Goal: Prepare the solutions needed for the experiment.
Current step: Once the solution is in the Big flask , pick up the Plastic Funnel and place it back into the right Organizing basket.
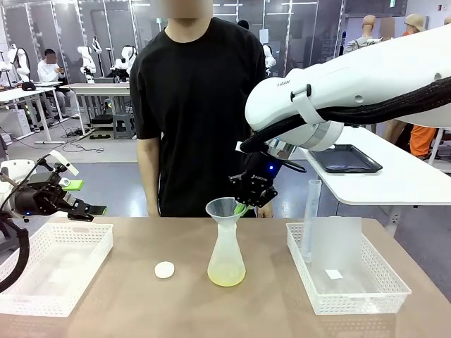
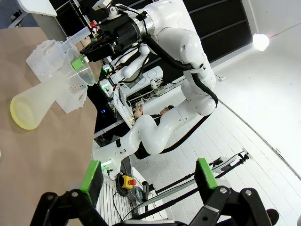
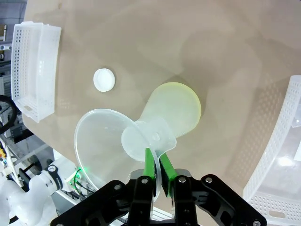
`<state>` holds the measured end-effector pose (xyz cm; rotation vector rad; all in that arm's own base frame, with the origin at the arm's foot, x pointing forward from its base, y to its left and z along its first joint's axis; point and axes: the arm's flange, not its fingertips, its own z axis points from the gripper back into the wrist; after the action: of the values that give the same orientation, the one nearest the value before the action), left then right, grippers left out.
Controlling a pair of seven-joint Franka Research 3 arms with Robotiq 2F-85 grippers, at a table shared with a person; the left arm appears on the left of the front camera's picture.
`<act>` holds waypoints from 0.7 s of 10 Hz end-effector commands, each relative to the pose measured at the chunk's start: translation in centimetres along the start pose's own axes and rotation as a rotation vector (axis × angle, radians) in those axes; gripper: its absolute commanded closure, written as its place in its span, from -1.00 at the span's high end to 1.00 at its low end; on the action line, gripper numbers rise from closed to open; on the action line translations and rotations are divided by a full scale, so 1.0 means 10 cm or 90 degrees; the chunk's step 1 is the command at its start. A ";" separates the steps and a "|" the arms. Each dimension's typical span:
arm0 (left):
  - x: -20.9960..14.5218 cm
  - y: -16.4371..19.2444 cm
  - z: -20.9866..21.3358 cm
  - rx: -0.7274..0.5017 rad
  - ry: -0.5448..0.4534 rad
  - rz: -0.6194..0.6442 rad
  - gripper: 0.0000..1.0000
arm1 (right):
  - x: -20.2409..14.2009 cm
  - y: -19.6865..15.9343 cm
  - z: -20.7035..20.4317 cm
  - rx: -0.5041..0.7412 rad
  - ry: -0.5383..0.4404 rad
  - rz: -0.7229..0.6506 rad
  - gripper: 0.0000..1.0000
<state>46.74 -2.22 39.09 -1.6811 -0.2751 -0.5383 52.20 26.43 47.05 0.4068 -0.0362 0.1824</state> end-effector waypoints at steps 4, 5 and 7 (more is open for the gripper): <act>0.01 -0.01 0.00 -0.001 -0.001 -0.003 1.00 | -0.01 -0.05 0.10 0.041 -0.002 0.001 -1.00; 0.01 -0.01 0.00 -0.001 -0.001 -0.003 1.00 | -0.03 -0.03 0.14 0.046 -0.008 0.007 -1.00; 0.01 -0.01 0.00 -0.001 -0.001 -0.003 1.00 | -0.07 -0.01 0.25 0.059 -0.027 0.020 -1.00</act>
<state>46.74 -2.22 39.09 -1.6811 -0.2751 -0.5383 51.96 26.02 48.89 0.4662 -0.0581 0.1802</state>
